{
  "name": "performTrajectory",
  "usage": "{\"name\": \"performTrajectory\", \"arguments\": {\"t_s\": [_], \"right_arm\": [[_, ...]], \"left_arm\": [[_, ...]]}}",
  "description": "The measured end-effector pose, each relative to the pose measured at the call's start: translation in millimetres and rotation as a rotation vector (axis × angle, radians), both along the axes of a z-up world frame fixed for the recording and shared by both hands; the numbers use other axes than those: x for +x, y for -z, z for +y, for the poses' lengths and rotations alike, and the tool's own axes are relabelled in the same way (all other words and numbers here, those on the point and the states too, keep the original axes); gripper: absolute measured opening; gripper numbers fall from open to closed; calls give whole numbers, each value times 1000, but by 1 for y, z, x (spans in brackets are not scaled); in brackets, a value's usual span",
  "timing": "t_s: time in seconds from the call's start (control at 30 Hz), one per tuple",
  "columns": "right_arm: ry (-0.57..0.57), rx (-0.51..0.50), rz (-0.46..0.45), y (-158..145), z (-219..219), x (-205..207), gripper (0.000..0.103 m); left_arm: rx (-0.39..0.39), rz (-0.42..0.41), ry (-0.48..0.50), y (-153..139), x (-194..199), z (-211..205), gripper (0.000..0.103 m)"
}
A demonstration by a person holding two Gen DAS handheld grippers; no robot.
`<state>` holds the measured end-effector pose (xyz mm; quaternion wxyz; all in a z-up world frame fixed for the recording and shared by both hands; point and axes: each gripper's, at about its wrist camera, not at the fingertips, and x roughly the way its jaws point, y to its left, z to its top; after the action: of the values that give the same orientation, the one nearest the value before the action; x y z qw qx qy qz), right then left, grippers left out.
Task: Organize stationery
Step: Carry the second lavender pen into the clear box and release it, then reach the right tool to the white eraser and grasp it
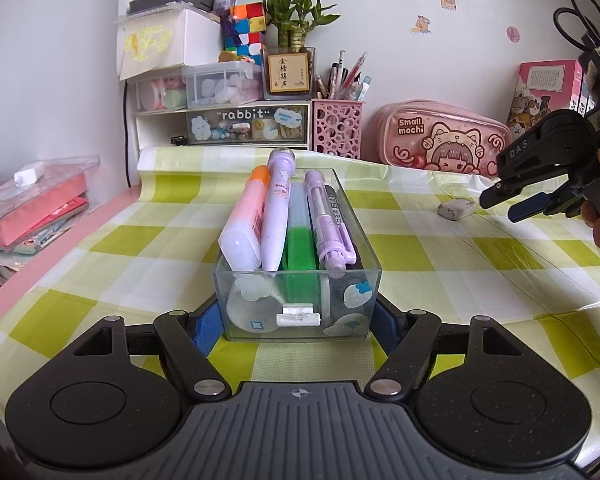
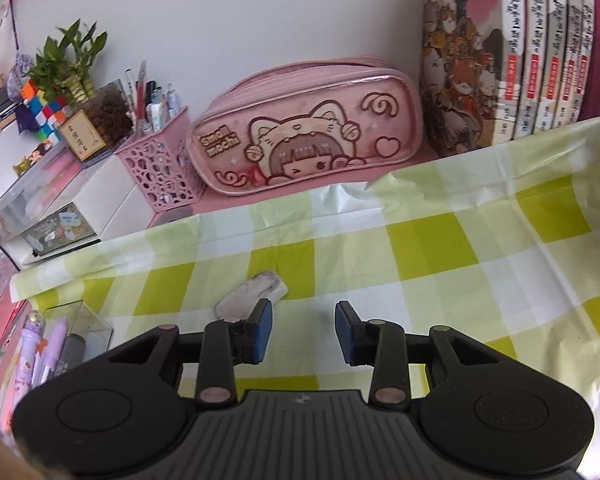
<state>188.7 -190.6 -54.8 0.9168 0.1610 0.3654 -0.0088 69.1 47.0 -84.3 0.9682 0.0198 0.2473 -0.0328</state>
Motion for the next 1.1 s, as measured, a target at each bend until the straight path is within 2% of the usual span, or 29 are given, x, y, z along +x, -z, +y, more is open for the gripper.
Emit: {"name": "performTrajectory", "arguments": {"t_s": [0.07, 0.2, 0.3, 0.33, 0.4, 0.47, 0.57, 0.67, 0.87, 1.1], "right_arm": [[-56, -20, 2, 0, 19, 4, 34], [-144, -143, 25, 6, 57, 17, 36], [-85, -222, 33, 9, 65, 27, 39], [-67, -214, 35, 9, 65, 30, 40], [-38, -192, 35, 9, 67, 34, 50], [-24, -218, 28, 10, 78, 38, 52], [-21, -302, 8, 14, 92, 36, 51], [-12, -294, -4, 14, 85, 29, 40], [1, -190, -39, 16, 54, 10, 39], [-38, -244, -78, 19, 57, -1, 39]], "left_arm": [[0, 0, 1, 0, 0, 0, 72], [-1, -2, 5, 0, 0, 1, 72], [-3, -2, 9, 0, -1, 2, 72], [-3, -3, 9, 0, -1, 2, 72], [-3, -4, 10, 0, -1, 2, 72], [-5, -3, 14, 0, -1, 3, 72], [-6, -3, 15, 0, -1, 3, 72], [-6, -3, 15, 0, -1, 3, 72], [-6, -2, 15, 0, -1, 3, 72], [-3, -4, 12, 0, -2, 2, 72]]}}
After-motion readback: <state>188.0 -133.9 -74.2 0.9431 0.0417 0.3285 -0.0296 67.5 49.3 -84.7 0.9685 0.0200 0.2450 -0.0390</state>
